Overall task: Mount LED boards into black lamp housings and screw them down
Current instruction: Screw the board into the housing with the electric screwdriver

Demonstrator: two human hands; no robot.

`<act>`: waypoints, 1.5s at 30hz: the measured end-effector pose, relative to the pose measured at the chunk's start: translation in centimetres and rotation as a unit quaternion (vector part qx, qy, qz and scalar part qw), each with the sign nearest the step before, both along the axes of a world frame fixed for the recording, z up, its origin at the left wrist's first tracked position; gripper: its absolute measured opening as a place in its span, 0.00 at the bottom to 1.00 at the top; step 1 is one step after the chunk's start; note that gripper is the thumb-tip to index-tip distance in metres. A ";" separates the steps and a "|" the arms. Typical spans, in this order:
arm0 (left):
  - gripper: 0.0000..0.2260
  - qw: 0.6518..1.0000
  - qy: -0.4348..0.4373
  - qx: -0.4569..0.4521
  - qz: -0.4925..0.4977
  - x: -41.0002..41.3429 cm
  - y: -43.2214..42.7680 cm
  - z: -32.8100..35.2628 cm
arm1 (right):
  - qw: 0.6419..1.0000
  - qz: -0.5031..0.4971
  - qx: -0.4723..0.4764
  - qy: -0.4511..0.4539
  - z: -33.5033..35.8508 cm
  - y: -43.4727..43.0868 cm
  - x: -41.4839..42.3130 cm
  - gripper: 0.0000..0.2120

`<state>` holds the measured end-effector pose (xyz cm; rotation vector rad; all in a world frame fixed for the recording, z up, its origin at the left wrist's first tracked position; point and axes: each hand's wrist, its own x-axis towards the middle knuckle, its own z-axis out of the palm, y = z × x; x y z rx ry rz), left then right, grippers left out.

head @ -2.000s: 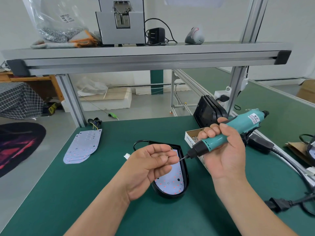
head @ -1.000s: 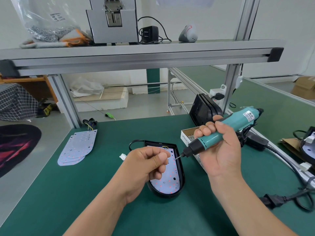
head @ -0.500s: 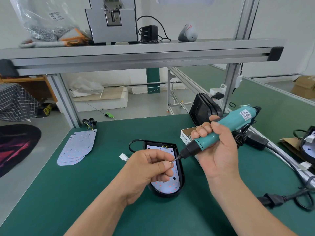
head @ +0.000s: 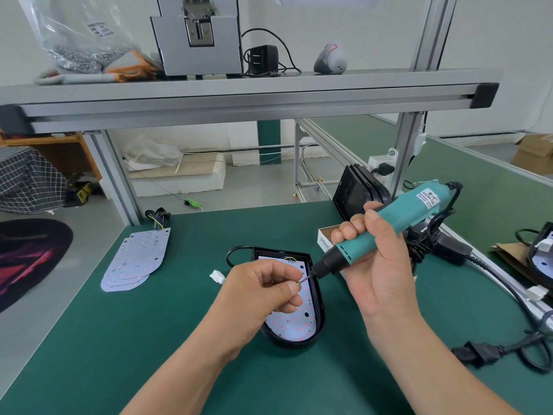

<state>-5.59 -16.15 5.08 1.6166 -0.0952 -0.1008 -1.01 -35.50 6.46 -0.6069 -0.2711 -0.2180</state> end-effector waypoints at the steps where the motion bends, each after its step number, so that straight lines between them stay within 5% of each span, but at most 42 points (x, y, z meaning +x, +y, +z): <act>1: 0.10 1.000 -0.007 0.004 0.006 0.0 -0.1 0.0 | 1.000 -0.002 0.000 0.001 -0.1 0.1 0.0 0.04; 14: 0.07 0.998 -0.019 0.050 0.021 0.0 0.1 0.1 | 0.997 -0.009 0.042 0.065 -1.3 -0.2 0.7 0.04; 18: 0.10 0.995 -0.032 0.030 0.092 0.8 1.2 0.1 | 0.997 -0.008 0.048 0.065 -1.4 -0.5 1.1 0.04; 22: 0.04 0.956 -0.044 0.185 0.222 2.6 3.1 -0.9 | 0.997 -0.031 0.043 0.054 -1.4 -1.1 1.5 0.04; 28: 0.17 0.947 0.049 0.298 0.111 2.7 2.2 -2.9 | 0.994 -0.094 0.005 0.062 -2.3 -2.2 2.6 0.05; 45: 0.15 0.967 0.077 0.230 0.075 2.6 1.6 -3.4 | 0.981 -0.151 -0.113 0.052 -3.9 -1.3 4.4 0.12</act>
